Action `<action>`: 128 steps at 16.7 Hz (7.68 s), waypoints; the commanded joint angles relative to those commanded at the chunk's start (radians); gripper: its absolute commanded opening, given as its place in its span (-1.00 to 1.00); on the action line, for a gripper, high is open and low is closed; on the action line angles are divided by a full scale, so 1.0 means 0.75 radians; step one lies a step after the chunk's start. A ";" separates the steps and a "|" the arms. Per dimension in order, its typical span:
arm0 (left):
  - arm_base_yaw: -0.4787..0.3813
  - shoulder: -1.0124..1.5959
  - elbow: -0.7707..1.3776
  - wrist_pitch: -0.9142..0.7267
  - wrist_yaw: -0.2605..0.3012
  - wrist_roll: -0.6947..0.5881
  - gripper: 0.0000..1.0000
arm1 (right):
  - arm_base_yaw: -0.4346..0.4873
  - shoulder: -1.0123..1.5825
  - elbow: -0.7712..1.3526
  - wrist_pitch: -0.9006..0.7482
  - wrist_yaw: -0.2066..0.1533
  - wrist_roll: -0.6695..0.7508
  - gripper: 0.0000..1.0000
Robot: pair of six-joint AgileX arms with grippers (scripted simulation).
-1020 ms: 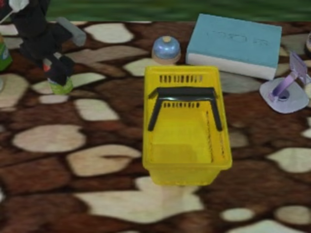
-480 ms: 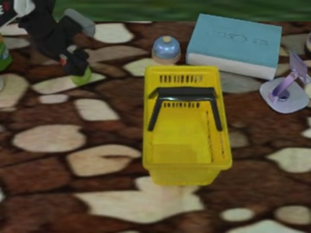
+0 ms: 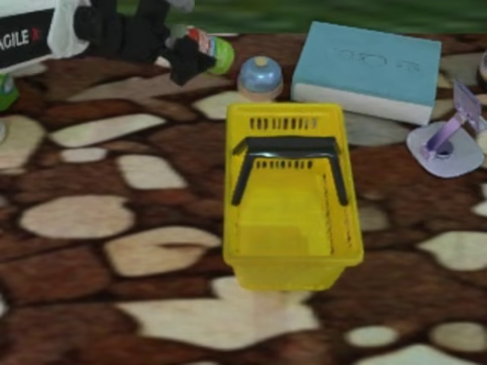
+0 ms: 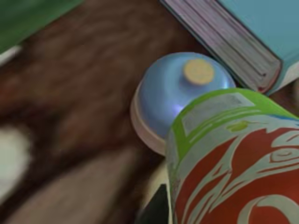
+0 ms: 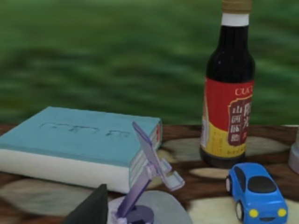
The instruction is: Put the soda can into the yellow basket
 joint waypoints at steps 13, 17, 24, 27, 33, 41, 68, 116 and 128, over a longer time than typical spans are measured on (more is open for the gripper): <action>-0.155 -0.355 -0.657 1.303 0.805 -0.466 -1.00 | 0.000 0.000 0.000 0.000 0.000 0.000 1.00; -0.156 -0.360 -0.665 1.314 0.814 -0.471 -1.00 | 0.000 0.000 0.000 0.000 0.000 0.000 1.00; -0.133 -0.201 -0.705 1.519 0.814 -0.470 -1.00 | 0.000 0.000 0.000 0.000 0.000 0.000 1.00; -0.126 -0.086 -0.745 1.683 0.817 -0.475 -1.00 | 0.000 0.000 0.000 0.000 0.000 0.000 1.00; -0.122 -0.035 -0.765 1.745 0.817 -0.477 -1.00 | 0.000 0.000 0.000 0.000 0.000 0.000 1.00; -0.122 -0.035 -0.765 1.745 0.817 -0.477 0.21 | 0.000 0.000 0.000 0.000 0.000 0.000 1.00; 0.046 -0.942 -1.220 1.298 0.258 -0.612 1.00 | 0.315 0.934 0.920 -0.686 -0.010 -0.477 1.00; 0.298 -3.151 -2.444 0.360 -0.884 -0.531 1.00 | 0.892 2.971 2.766 -1.889 0.004 -1.397 -0.96; 0.298 -3.151 -2.444 0.360 -0.884 -0.531 1.00 | 0.892 2.971 2.766 -1.889 0.004 -1.397 -1.00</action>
